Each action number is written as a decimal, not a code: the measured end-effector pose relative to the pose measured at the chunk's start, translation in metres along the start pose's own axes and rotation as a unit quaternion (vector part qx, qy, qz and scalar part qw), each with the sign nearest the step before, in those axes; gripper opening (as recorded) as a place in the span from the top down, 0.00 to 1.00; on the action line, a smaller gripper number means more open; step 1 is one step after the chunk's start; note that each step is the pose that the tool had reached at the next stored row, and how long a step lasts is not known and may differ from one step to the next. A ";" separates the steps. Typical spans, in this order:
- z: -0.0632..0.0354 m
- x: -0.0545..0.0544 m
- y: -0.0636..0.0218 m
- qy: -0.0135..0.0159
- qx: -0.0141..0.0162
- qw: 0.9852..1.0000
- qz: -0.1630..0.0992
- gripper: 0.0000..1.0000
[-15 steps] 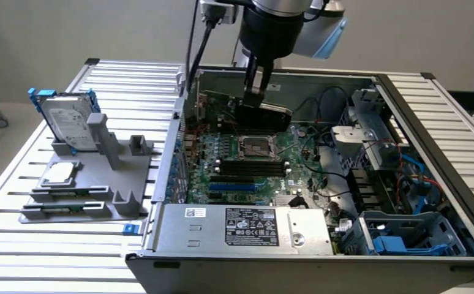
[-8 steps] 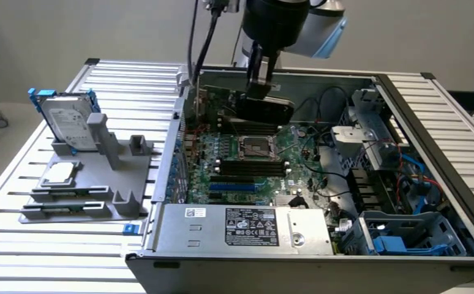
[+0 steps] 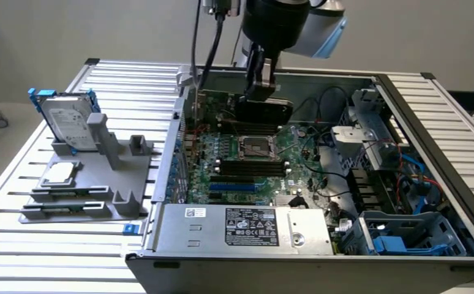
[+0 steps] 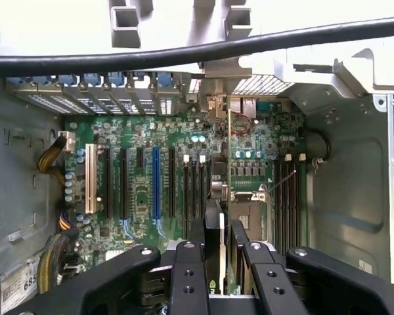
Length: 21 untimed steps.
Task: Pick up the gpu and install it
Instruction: 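Insert the gpu into the slot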
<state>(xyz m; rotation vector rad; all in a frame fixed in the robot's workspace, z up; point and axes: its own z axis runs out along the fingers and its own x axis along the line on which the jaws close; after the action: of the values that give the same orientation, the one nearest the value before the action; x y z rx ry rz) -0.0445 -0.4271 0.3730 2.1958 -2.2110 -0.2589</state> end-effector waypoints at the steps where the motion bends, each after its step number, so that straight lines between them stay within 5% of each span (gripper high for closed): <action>1: 0.0003 0.002 0.0000 0.000 0.000 1.000 0.000 0.73; 6: 0.0022 0.017 -0.0004 0.000 0.000 1.000 0.000 0.73; 21: 0.0256 0.036 -0.0020 0.001 -0.001 1.000 -0.006 0.73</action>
<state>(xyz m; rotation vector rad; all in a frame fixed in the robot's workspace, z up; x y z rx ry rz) -0.0462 -0.4601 0.3437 2.2081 -2.1974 -0.2585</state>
